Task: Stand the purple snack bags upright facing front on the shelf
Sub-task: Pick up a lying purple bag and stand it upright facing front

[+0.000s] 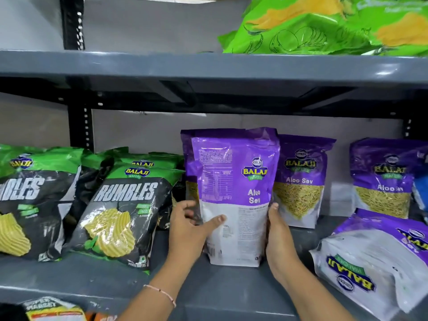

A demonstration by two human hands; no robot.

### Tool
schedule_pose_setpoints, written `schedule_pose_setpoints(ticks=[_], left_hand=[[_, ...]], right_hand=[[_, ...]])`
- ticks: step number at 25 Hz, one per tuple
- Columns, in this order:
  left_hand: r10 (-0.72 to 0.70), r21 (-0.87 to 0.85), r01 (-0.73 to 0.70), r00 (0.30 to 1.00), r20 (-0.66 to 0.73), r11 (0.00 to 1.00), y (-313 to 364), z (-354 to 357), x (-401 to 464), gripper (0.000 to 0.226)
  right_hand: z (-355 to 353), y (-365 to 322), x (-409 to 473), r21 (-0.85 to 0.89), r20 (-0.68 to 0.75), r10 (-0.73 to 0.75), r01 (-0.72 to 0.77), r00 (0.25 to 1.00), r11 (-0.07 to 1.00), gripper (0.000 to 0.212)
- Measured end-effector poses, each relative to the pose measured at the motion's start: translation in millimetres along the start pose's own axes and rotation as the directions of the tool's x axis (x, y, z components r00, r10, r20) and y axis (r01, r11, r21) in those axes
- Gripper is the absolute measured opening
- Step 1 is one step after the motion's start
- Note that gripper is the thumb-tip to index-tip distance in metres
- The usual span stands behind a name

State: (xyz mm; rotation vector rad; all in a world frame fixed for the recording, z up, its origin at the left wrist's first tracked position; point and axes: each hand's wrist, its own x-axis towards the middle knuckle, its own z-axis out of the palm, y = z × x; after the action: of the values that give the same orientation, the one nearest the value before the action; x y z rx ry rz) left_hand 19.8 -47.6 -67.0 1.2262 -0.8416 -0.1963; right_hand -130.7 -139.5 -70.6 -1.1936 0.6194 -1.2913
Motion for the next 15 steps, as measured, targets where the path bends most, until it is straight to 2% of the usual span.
schedule_pose_setpoints(ticks=[1,3,5,7,8,10,11,13,15], left_hand=[[0.016,0.023,-0.015,1.000,-0.025,1.000,-3,-1,1,0.046],[0.038,0.090,-0.040,0.999,0.017,0.995,-6,1,1,0.026],[0.003,0.124,-0.010,0.998,0.058,0.992,-8,5,-1,0.010],[-0.080,0.044,0.075,0.988,0.135,0.996,-5,6,-6,0.033],[-0.111,0.024,0.108,0.971,0.212,0.994,-3,5,-8,0.047],[-0.123,0.087,0.099,0.937,0.327,0.991,-1,3,-5,0.060],[-0.123,0.075,0.104,0.930,0.347,0.992,0,2,-2,0.061],[-0.169,-0.042,0.188,0.945,0.280,0.981,5,-4,9,0.050],[-0.216,-0.076,0.238,0.950,0.224,0.968,1,-14,20,0.033]], right_hand=[[-1,0,-1,-0.016,-0.003,0.008,-0.008,1.000,1.000,0.048],[-1,1,-4,-0.047,-0.035,-0.012,0.010,0.999,0.999,0.050],[-2,0,-7,-0.073,-0.060,-0.066,0.061,0.996,0.995,0.034],[-2,0,-11,-0.108,-0.038,-0.100,0.095,0.994,0.990,0.015],[-1,1,-12,-0.117,-0.003,-0.097,0.096,0.995,0.989,0.016],[-2,4,-12,-0.162,0.053,-0.090,0.097,0.995,0.982,0.033],[-3,6,-11,-0.216,0.071,-0.084,0.098,0.994,0.971,0.051],[-5,8,-9,-0.291,0.128,-0.021,0.058,0.992,0.955,0.097],[-7,10,-8,-0.279,0.258,0.055,0.020,0.964,0.960,0.117]])
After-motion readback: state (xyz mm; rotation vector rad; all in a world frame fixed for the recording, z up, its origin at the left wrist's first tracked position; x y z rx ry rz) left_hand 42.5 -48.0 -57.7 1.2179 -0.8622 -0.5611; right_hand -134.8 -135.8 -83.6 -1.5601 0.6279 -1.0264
